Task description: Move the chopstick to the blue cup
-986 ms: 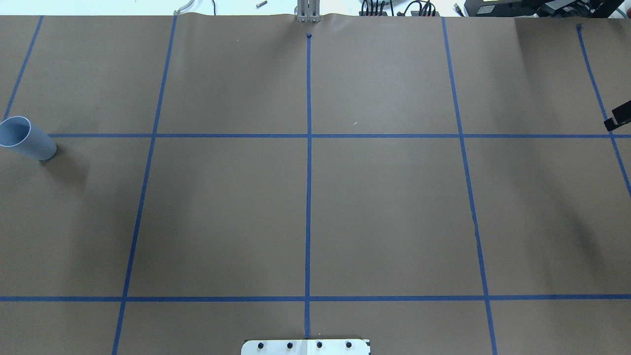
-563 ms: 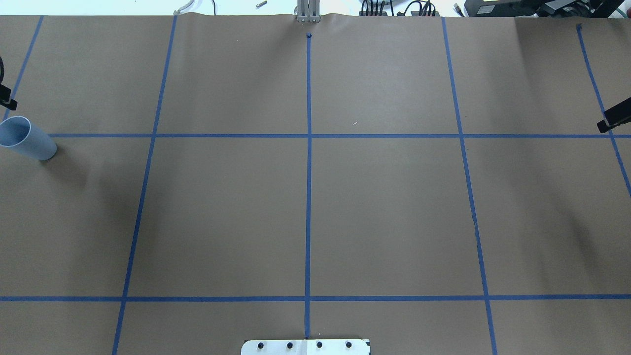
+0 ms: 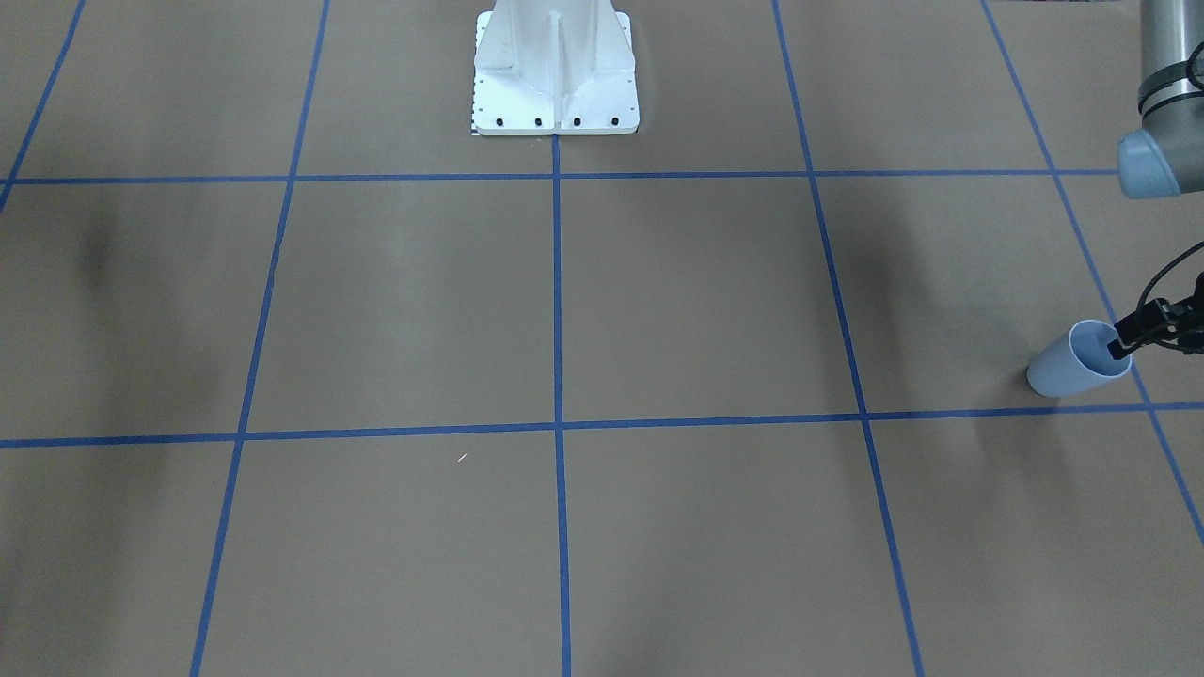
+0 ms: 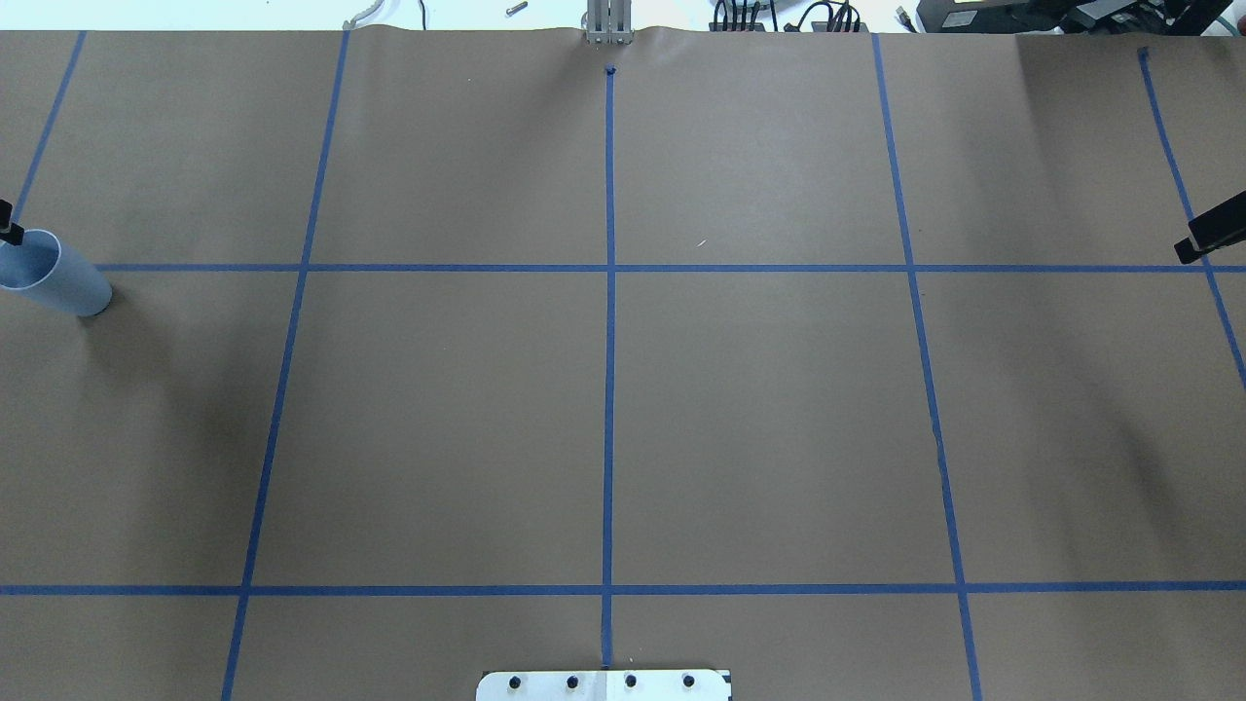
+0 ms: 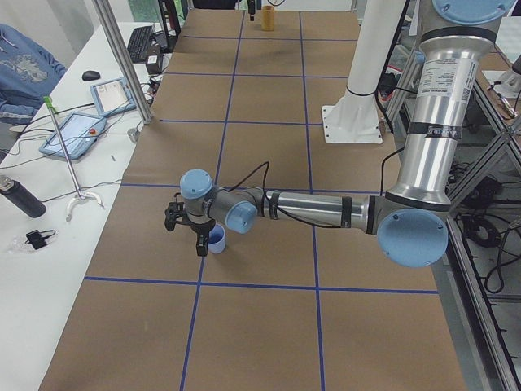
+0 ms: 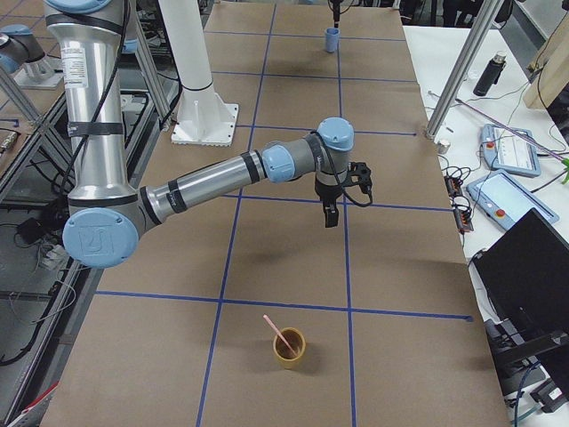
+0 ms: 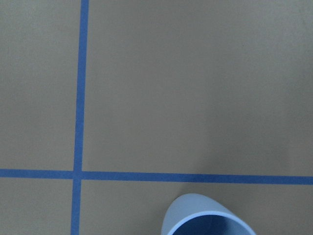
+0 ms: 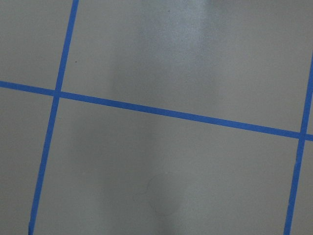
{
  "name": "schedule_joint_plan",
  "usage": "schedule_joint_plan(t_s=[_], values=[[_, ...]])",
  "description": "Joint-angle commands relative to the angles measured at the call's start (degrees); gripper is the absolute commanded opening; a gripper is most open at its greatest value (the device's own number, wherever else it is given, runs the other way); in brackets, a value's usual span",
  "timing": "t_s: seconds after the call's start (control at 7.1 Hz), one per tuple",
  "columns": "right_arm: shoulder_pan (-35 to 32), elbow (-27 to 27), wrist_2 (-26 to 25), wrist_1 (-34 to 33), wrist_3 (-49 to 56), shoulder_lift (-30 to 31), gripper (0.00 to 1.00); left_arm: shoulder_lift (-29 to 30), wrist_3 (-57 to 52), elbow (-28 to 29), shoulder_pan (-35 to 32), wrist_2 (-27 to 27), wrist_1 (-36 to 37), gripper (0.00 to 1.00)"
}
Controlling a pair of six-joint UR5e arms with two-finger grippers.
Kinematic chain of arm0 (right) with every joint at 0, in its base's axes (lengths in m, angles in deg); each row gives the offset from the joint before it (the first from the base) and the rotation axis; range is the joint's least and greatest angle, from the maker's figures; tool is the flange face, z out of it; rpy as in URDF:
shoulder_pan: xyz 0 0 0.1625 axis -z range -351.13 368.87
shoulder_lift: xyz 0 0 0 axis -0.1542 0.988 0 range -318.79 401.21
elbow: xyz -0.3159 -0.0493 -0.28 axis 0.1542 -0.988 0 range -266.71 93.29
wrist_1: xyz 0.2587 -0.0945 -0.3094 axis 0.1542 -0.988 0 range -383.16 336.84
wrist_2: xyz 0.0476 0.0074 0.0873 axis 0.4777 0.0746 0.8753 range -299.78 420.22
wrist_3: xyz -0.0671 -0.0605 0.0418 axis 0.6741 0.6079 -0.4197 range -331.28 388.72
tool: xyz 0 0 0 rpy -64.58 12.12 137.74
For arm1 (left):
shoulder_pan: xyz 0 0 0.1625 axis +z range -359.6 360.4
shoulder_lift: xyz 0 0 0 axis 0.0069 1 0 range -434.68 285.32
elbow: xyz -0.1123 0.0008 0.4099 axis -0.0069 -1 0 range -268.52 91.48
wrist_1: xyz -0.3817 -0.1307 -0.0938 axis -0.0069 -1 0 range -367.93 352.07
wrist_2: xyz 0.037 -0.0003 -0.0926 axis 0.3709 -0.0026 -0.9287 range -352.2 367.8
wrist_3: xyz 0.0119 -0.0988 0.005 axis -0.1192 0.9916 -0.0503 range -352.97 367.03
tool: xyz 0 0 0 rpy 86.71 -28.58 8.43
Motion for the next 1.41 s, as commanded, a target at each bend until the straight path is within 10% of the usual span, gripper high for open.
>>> schedule_joint_plan(t_s=[0.0, 0.42, 0.56, 0.7, 0.85, 1.27], values=[[0.1, -0.1, 0.1, -0.1, 0.0, 0.1, 1.0, 0.1, 0.2, 2.0, 0.8, 0.0, -0.1, 0.97], [0.2, -0.2, 0.1, -0.1, 0.0, 0.0, 1.0, 0.4, 1.5, 2.9, 3.3, 0.0, -0.3, 0.97], [0.2, -0.2, 0.1, 0.0, 0.0, 0.1, 1.0, 0.4, 1.7, 3.0, 3.9, 0.1, -0.3, 0.8], [0.2, -0.2, 0.1, 0.0, -0.1, 0.0, 1.0, 0.4, 3.1, 2.7, 3.9, 0.0, -0.2, 0.2], [0.3, -0.2, 0.2, 0.0, -0.1, 0.0, 1.0, 0.4, 3.1, 2.5, 3.9, 0.0, -0.1, 0.0], [1.0, -0.3, 0.1, 0.0, -0.7, 0.0, 1.0, 0.3, 3.2, -0.5, 3.8, -10.2, 0.8, 0.0]])
